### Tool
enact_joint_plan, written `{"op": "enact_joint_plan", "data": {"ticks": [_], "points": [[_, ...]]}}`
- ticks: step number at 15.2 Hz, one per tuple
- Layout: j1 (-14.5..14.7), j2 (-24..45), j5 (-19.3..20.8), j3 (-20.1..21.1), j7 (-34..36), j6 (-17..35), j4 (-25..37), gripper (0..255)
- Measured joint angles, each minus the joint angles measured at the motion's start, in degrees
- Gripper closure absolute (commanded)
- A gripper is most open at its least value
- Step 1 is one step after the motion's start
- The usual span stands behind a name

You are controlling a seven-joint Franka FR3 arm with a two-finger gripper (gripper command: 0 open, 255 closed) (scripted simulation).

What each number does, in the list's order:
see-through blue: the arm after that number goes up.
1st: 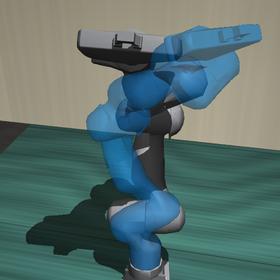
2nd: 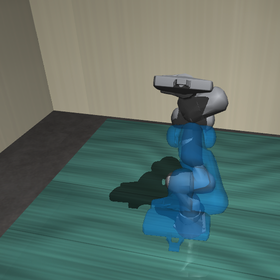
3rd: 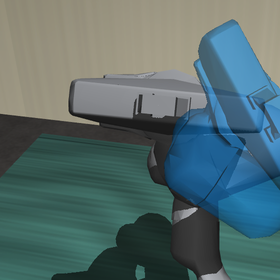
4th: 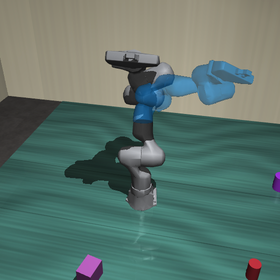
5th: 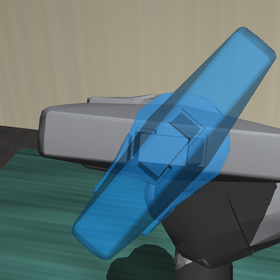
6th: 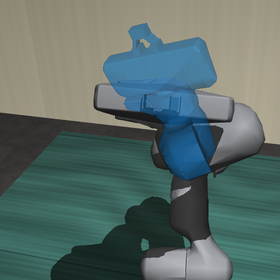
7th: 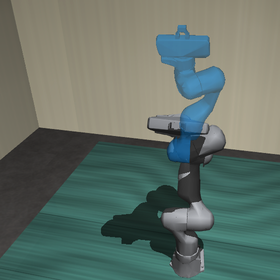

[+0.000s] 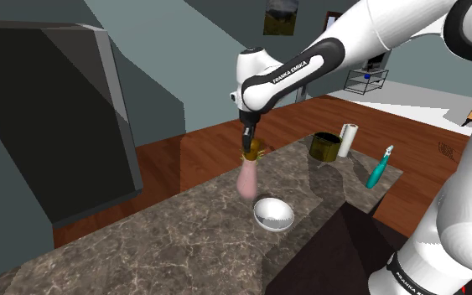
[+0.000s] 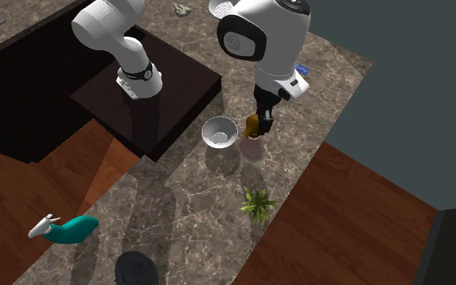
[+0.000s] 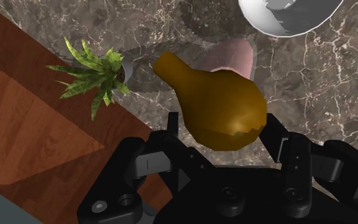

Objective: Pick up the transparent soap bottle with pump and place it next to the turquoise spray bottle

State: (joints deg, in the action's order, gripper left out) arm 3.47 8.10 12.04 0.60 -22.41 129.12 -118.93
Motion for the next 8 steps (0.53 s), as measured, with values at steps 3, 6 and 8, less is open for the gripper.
{"op": "enact_joint_plan", "data": {"ticks": [3,6,8], "points": [[-0.1,-1.5,-0.3,0.0,-0.6,-1.9,0.5,255],[0.1,-2.6,-0.6,0.2,-0.8,-4.1,1.6,255],[0.1,-2.9,-0.8,0.2,-1.2,-5.5,2.7,255]]}}
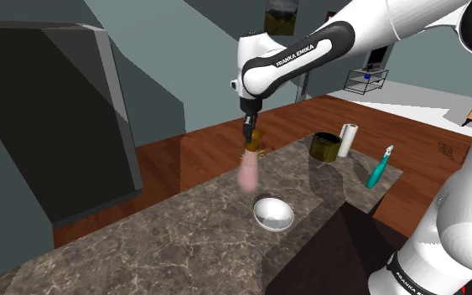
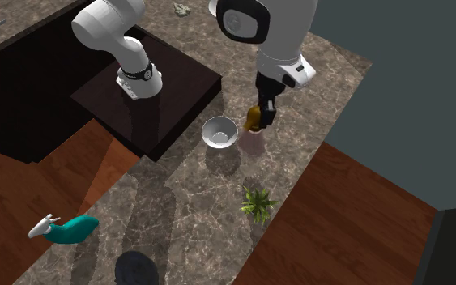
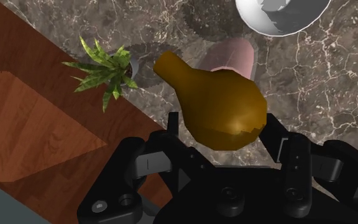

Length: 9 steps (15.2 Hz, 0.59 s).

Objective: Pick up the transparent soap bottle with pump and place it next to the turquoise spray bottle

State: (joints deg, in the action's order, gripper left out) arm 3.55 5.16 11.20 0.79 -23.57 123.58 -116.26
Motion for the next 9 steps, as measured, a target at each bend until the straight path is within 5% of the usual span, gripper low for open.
{"op": "enact_joint_plan", "data": {"ticks": [9], "points": [[0.0,-2.5,-0.8,0.1,-1.3,-6.5,4.1,255]]}}
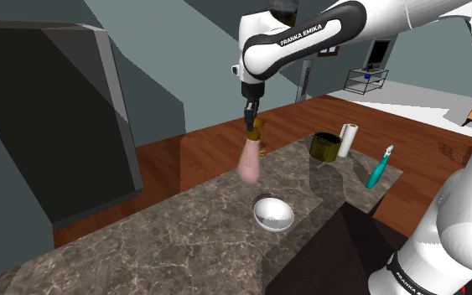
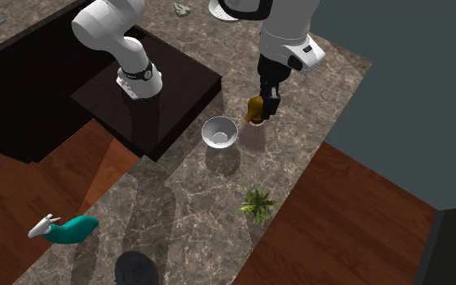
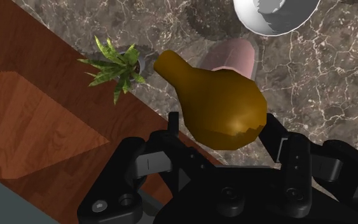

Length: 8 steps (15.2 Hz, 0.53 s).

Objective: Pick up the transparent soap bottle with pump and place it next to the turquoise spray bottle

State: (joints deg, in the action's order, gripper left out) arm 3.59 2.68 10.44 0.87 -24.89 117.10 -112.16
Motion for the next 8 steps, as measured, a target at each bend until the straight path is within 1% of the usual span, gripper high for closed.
{"op": "enact_joint_plan", "data": {"ticks": [8], "points": [[0.1,-1.3,-0.5,0.1,-1.0,-5.8,4.6,255]]}}
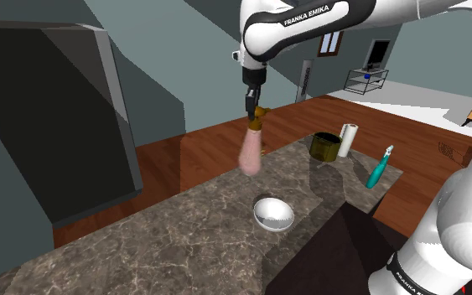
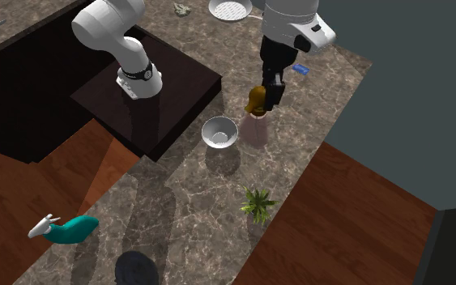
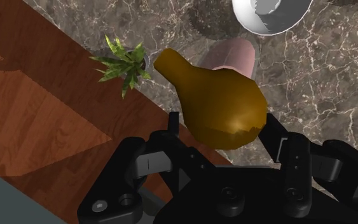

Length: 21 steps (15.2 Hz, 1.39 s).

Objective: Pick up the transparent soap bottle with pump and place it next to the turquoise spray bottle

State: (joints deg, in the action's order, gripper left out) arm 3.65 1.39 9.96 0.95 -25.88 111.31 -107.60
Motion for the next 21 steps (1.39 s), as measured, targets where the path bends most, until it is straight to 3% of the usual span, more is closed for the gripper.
{"op": "enact_joint_plan", "data": {"ticks": [21], "points": [[0.2,0.5,-0.6,0.2,-2.3,-16.2,16.9,255]]}}
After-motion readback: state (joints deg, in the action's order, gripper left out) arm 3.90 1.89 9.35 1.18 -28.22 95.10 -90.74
